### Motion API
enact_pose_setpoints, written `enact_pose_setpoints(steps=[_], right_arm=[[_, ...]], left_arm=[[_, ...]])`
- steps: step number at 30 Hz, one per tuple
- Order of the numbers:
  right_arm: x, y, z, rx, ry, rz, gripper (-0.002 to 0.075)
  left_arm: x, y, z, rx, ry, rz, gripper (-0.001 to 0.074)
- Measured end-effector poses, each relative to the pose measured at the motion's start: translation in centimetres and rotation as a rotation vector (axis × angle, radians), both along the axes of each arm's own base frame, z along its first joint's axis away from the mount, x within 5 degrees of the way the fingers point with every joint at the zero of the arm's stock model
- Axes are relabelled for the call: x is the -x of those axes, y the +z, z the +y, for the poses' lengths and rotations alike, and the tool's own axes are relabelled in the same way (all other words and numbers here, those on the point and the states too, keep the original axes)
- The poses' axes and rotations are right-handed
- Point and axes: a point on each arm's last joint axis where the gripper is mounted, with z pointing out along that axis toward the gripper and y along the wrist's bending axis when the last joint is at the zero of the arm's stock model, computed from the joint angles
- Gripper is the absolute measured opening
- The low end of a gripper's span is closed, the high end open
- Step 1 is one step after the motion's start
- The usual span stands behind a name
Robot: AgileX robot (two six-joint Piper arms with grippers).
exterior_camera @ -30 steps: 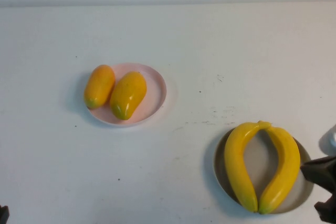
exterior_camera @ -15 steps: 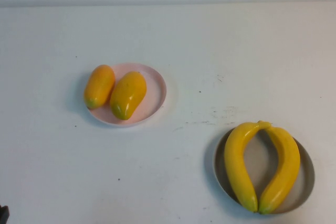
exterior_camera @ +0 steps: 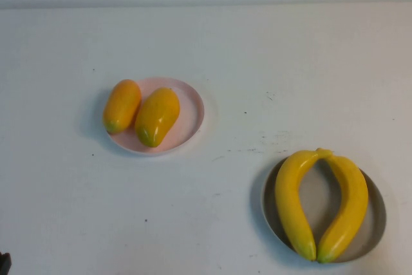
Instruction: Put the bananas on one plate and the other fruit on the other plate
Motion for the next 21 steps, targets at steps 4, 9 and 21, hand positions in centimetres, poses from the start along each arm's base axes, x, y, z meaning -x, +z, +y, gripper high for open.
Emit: enact_pose_setpoints(steps=[4, 9, 21], right_arm=[[0.06, -0.43, 0.12, 0.004, 0.013, 0.047, -0.0015], [0.11, -0.70, 0.19, 0.009, 0.022, 0.077, -0.0015], [0.13, -0.96, -0.02, 0.037, 0.003, 0.103, -0.0015]], left_arm=[[0.00, 0.00, 0.00, 0.000, 0.000, 0.000, 0.0002], [0.00, 0.00, 0.00, 0.000, 0.000, 0.000, 0.0002], [0.00, 0.00, 0.00, 0.000, 0.000, 0.000, 0.0002]])
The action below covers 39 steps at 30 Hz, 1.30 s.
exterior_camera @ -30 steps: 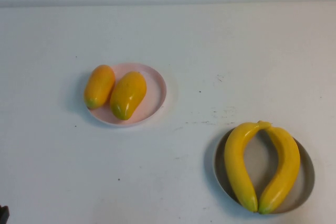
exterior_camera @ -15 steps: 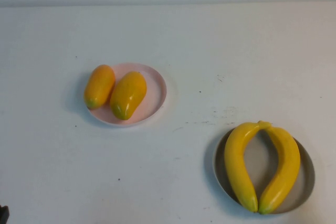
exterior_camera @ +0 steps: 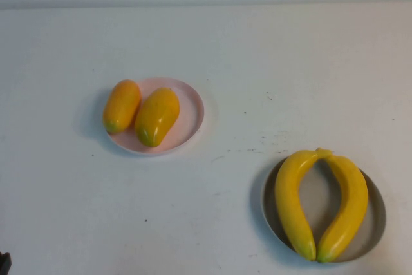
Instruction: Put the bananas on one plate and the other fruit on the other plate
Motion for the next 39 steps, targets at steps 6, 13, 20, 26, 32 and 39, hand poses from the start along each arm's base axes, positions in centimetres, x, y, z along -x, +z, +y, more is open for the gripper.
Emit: enact_pose_setpoints(steps=[6, 13, 20, 26, 32, 39], right_arm=[[0.13, -0.59, -0.13, 0.025, -0.009, 0.063, -0.0015], [0.20, -0.71, -0.14, 0.026, -0.010, 0.075, -0.0015], [0.20, -0.71, -0.14, 0.024, -0.010, 0.075, -0.0015], [0.20, -0.72, -0.14, 0.024, -0.010, 0.077, -0.0015], [0.20, -0.72, -0.14, 0.024, -0.010, 0.077, -0.0015], [0.20, -0.72, -0.15, 0.027, -0.010, 0.077, -0.0015]], left_arm=[[0.00, 0.00, 0.00, 0.000, 0.000, 0.000, 0.0002], [0.00, 0.00, 0.00, 0.000, 0.000, 0.000, 0.0002], [0.00, 0.00, 0.00, 0.000, 0.000, 0.000, 0.0002], [0.00, 0.00, 0.00, 0.000, 0.000, 0.000, 0.0002], [0.00, 0.00, 0.00, 0.000, 0.000, 0.000, 0.0002], [0.00, 0.00, 0.00, 0.000, 0.000, 0.000, 0.0002]])
